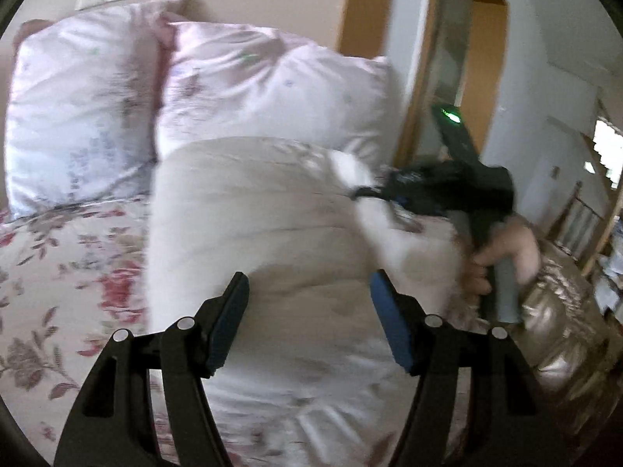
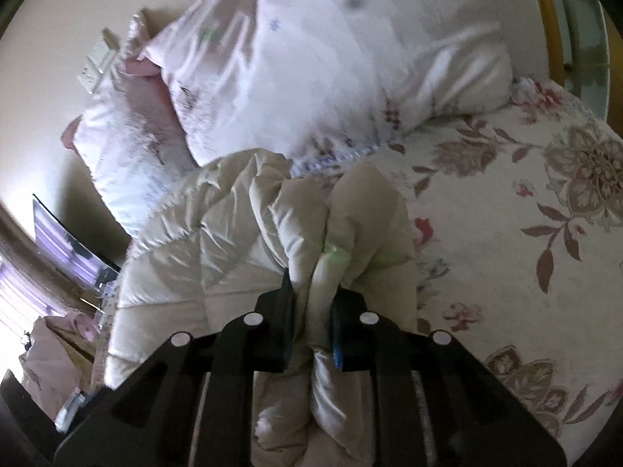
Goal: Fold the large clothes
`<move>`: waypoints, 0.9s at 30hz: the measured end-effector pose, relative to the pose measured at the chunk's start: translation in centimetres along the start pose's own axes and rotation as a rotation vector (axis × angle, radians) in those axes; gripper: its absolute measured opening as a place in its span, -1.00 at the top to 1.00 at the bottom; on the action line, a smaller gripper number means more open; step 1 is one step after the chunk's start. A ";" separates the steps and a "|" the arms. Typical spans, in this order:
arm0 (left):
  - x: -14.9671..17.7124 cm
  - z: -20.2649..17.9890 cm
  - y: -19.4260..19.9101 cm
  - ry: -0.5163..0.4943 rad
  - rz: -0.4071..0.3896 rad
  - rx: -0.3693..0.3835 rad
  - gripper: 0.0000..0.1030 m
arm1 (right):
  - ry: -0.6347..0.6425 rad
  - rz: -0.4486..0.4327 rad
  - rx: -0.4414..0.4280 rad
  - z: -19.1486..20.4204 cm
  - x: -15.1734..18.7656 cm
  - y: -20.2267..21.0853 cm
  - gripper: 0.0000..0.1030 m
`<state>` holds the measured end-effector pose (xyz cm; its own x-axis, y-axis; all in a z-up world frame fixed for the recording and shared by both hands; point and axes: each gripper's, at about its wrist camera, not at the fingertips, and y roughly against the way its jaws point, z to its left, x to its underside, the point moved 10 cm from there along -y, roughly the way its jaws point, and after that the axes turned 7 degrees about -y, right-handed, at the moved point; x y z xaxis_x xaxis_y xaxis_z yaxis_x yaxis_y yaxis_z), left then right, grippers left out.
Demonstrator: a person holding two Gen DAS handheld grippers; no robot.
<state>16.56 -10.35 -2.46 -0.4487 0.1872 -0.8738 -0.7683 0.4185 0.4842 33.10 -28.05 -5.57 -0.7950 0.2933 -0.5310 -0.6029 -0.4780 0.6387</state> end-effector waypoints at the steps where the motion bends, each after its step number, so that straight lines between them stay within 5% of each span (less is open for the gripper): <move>1: 0.2 0.7 -0.3 0.007 0.015 -0.024 -0.28 | -0.005 0.009 0.008 -0.4 0.1 -0.3 0.66; 19: 2.3 1.6 -4.4 -0.082 0.141 -0.110 -0.29 | -0.182 0.081 -0.016 -5.4 2.1 -2.2 0.30; 27: 2.6 2.0 -4.4 -0.079 0.155 -0.125 -0.29 | -0.027 -0.138 0.064 -3.1 1.5 6.3 0.13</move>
<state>19.68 -9.96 -7.00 -0.5322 0.3123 -0.7869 -0.7458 0.2670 0.6103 28.33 -33.16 -4.07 -0.7055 0.3748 -0.6015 -0.7087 -0.3779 0.5957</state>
